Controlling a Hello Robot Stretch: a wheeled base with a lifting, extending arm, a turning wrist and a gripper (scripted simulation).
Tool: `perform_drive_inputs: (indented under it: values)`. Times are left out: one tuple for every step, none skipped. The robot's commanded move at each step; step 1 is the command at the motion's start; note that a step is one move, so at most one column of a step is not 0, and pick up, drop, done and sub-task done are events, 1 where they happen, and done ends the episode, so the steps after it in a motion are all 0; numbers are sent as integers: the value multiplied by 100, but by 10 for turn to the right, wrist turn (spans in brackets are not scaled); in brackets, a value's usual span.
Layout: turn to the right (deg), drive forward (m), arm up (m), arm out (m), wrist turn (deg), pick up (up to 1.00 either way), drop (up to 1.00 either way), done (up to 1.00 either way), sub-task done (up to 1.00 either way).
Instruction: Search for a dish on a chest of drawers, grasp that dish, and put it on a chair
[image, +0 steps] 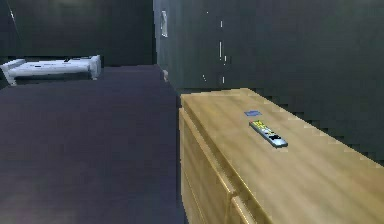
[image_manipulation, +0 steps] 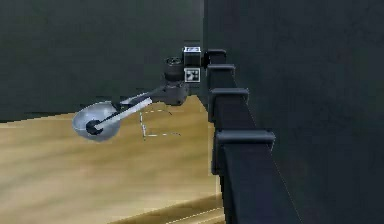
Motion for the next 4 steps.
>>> perform_drive_inputs:
  values:
    - [0, 0, 0, 0, -450, 0, 0, 0, 0]
    - [0, 0, 0, 0, -90, 0, 0, 0, 0]
    - [0, 0, 0, -28, 0, 0, 0, 0, 0]
    - [-450, 0, 0, 0, 0, 0, 0, 0, 0]
